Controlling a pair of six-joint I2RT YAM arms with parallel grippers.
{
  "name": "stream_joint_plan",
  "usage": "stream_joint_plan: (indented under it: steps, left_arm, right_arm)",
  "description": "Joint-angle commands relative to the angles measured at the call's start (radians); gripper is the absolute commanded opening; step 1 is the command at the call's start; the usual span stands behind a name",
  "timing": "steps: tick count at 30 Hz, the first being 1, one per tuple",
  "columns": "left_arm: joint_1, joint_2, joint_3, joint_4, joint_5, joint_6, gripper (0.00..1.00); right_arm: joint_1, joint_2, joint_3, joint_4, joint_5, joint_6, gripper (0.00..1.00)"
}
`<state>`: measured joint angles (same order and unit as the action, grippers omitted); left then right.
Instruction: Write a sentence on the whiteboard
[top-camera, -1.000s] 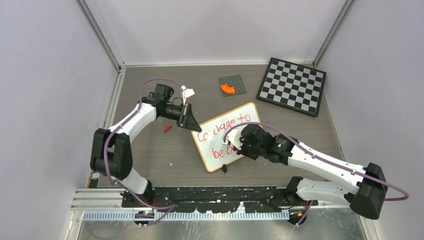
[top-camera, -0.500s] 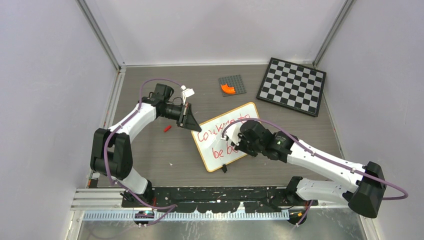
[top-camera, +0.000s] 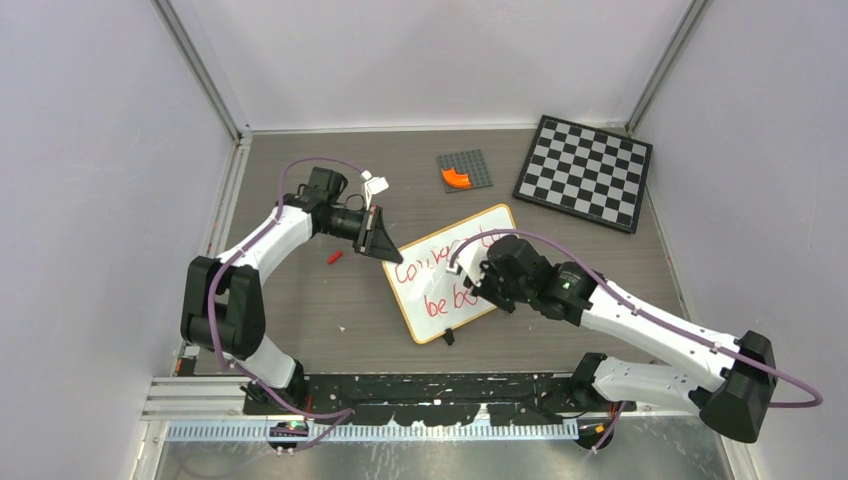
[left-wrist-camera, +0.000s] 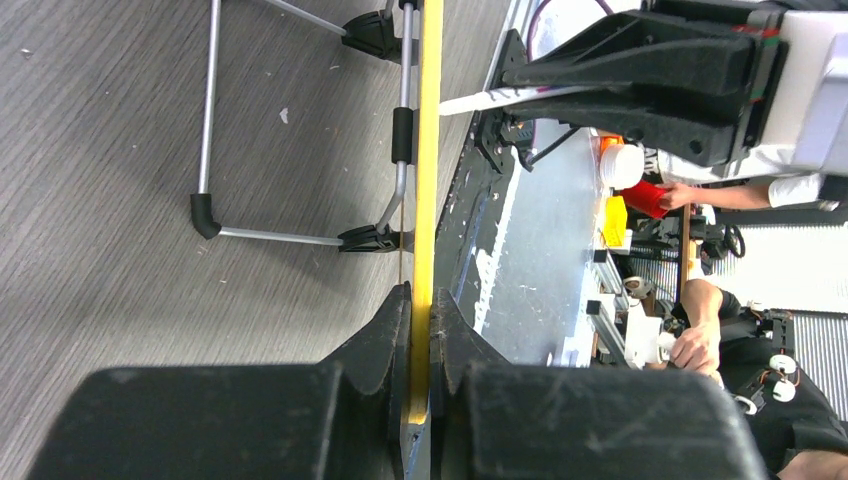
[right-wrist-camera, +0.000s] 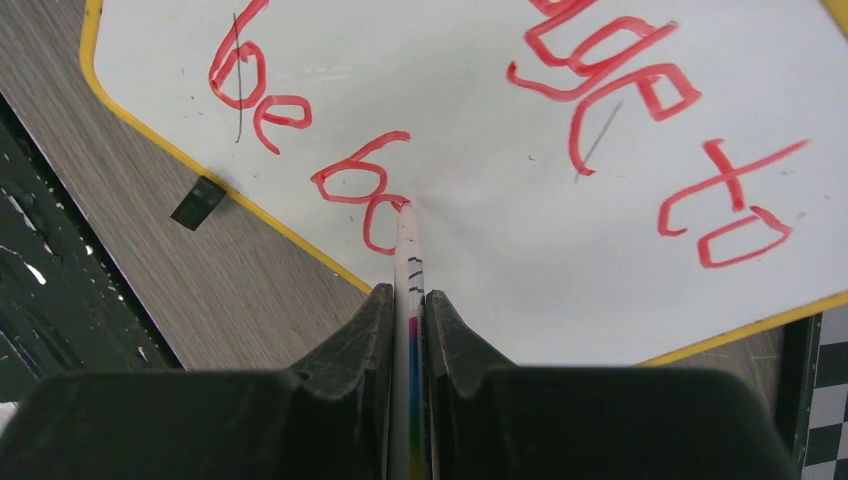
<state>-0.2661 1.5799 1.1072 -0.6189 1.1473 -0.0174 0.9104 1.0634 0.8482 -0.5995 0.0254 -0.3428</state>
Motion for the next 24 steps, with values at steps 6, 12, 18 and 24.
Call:
stream_joint_plan:
  steps: [6,12,18,24]
  left_arm:
    - [-0.008,0.027,-0.002,-0.007,-0.124,-0.007,0.00]
    - [-0.009,0.032,0.000,-0.004,-0.124,-0.010,0.00]
    - [-0.008,0.032,-0.002,-0.004,-0.125,-0.008,0.00]
    - [-0.009,0.033,-0.004,-0.003,-0.124,-0.005,0.00]
  right_arm:
    - [-0.070,-0.070,0.023,0.033,0.051,0.032,0.00]
    - [-0.083,-0.036,0.022,0.057,0.116,0.038,0.00]
    - [-0.085,-0.016,0.001,0.044,0.089,0.027,0.00]
    - [-0.086,-0.008,-0.015,-0.016,0.020,0.008,0.00]
